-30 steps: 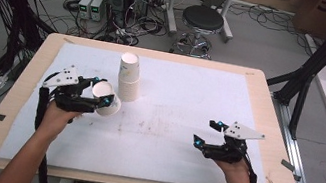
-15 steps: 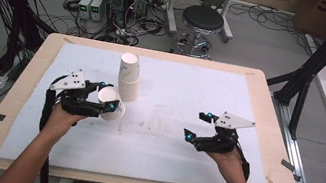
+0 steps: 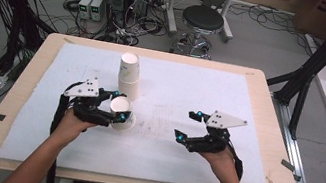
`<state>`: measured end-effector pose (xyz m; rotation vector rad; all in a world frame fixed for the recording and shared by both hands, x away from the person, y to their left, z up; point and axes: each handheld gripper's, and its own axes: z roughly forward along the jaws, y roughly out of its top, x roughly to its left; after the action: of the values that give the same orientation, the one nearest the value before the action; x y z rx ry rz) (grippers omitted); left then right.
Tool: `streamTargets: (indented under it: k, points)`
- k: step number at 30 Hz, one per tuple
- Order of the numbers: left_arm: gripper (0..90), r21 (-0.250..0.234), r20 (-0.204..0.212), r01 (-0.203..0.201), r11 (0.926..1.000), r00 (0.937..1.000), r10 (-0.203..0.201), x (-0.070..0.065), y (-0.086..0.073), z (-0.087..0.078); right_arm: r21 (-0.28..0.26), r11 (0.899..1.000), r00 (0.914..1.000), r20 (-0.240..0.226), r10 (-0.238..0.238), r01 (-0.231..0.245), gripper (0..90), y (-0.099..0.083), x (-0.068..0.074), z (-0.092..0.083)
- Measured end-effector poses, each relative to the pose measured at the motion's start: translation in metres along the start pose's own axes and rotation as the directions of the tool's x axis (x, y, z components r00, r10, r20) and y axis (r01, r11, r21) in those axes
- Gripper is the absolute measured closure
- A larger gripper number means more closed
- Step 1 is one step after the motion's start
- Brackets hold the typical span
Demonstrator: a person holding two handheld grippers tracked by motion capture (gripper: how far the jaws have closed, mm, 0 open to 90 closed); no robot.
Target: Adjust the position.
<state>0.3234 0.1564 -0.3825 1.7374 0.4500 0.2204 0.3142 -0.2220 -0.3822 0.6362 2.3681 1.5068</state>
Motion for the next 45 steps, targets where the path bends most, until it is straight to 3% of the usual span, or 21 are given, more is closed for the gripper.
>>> streamTargets:
  k: [14,17,20,29,45]
  points:
    - [35.1,-0.014,0.089,0.007,0.9999,0.996,-0.006,-0.009,0.002,0.023,0.001,1.0,0.9979,-0.061,-0.024,0.024,17.5,0.002,0.01,0.009]
    - [35.1,-0.011,0.118,0.002,0.9999,0.9931,0.0,-0.011,0.003,0.027,-0.003,0.999,0.9967,-0.064,-0.049,0.049,17.5,0.003,0.012,0.014]
    - [35.1,-0.01,0.14,-0.005,0.9999,0.9901,0.007,-0.014,0.005,0.03,0.007,0.999,0.9951,-0.09,-0.043,0.044,17.5,0.003,0.015,0.018]
    - [35.3,-0.009,0.185,-0.014,0.9999,0.9826,0.015,-0.02,0.009,0.04,0.031,0.999,0.9866,-0.158,-0.039,0.044,17.5,0.002,0.022,0.033]
    - [35.6,-0.004,0.251,-0.026,0.9997,0.9678,0.026,-0.032,0.011,0.058,0.038,0.997,0.9718,-0.227,-0.062,0.073,17.6,0.002,0.035,0.053]
